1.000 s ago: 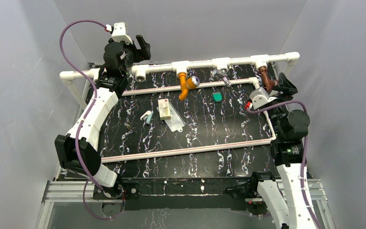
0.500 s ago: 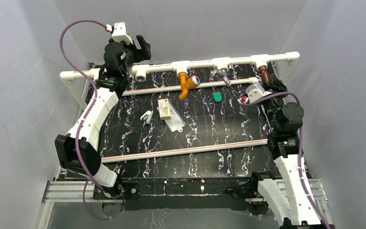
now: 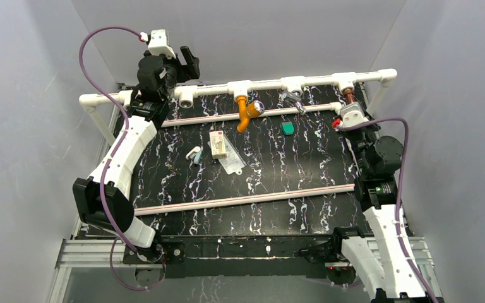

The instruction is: Install the water faucets

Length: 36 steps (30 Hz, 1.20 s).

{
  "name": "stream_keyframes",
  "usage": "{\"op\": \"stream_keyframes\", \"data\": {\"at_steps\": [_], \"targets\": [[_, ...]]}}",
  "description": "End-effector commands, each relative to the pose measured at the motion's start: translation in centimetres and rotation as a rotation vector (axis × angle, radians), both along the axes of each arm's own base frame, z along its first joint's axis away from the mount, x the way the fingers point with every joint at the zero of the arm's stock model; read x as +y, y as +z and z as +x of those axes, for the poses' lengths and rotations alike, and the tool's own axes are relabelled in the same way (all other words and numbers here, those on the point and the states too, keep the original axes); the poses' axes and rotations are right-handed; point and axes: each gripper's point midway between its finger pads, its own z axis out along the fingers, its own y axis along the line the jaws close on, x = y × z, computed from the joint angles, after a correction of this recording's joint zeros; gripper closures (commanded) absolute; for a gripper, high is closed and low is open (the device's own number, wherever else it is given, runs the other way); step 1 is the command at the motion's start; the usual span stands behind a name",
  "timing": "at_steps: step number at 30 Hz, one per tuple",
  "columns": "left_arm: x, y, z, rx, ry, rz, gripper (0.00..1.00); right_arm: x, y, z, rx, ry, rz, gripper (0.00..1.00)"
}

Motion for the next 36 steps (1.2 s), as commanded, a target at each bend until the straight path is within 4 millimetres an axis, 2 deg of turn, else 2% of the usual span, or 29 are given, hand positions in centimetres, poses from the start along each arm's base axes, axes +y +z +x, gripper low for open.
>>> {"op": "stream_keyframes", "data": {"at_steps": [1,13,24,30,36], "targets": [[0.6,-19.4,-2.9,0.550,-0.007,0.152,0.21,0.1,1.9,-0.6,-0.029,0.025,0.321,0.99],[0.6,-19.4,-2.9,0.548,-0.008,0.149,0.21,1.4,4.1,-0.9,0.053,0.100,0.999,0.99],[0.6,-19.3,-3.0,0.546,-0.006,0.153,0.21,3.1,3.7,-1.0,0.146,0.219,1.595,0.99],[0.8,-19.1,-2.9,0.544,-0.001,0.161,0.21,2.6,3.3,-1.4,0.147,0.237,1.935,0.99],[0.5,-18.1,-3.0,0.523,-0.014,0.143,0.21,2.8,2.6,-1.5,0.204,0.261,2.225,0.99]]}}
